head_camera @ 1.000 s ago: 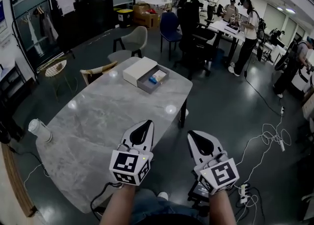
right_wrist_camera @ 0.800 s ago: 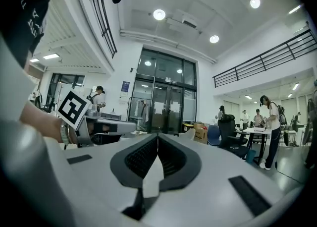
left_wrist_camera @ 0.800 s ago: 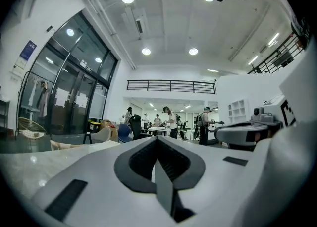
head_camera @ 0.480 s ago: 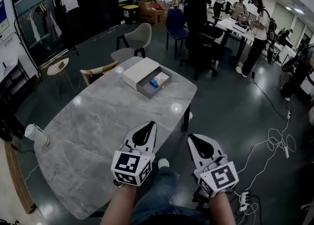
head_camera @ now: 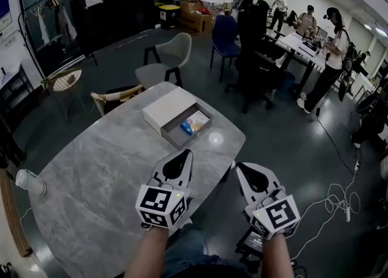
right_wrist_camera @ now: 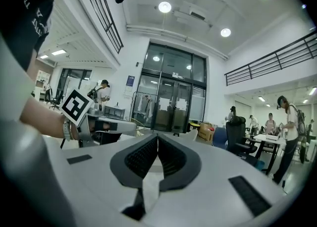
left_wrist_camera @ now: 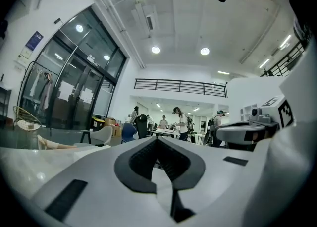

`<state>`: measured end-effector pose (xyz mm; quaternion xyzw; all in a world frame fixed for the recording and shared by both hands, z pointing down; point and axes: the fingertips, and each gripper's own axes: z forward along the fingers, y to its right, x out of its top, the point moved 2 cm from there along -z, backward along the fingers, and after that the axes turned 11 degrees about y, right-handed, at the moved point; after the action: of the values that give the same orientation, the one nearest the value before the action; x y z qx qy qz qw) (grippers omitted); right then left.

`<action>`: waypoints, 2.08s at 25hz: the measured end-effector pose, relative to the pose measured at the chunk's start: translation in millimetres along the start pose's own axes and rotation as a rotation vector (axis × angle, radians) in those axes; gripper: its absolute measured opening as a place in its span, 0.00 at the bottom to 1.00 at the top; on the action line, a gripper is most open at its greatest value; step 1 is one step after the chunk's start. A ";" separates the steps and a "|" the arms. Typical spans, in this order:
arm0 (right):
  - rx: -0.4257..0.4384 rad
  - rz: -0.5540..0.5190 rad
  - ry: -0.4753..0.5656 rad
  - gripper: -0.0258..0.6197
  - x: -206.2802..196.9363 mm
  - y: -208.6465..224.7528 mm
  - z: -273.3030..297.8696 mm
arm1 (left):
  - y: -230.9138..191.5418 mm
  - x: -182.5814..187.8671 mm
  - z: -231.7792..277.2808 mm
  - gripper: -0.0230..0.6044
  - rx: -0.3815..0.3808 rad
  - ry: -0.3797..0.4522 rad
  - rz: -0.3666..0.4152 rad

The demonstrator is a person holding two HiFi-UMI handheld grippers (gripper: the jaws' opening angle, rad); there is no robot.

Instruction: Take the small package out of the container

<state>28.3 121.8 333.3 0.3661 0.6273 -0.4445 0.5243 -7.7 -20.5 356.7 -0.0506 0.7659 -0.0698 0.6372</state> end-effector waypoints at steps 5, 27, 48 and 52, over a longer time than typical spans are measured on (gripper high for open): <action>0.047 -0.001 0.001 0.08 -5.1 54.6 56.8 | -32.9 -5.9 47.4 0.06 0.044 0.004 -0.010; 0.459 0.088 -0.019 0.08 -61.9 103.9 250.6 | -153.3 -45.6 92.4 0.05 0.430 -0.057 -0.066; 0.737 0.251 -0.048 0.08 -133.9 162.1 360.1 | -194.9 -159.6 150.8 0.27 0.705 -0.316 -0.437; 0.749 0.301 -0.064 0.08 -147.7 167.9 368.2 | -190.9 -189.6 161.0 0.41 0.670 -0.421 -0.625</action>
<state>332.9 -167.2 429.0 0.6055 0.3450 -0.5717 0.4330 183.0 -183.8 544.4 -0.0833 0.5045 -0.4875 0.7077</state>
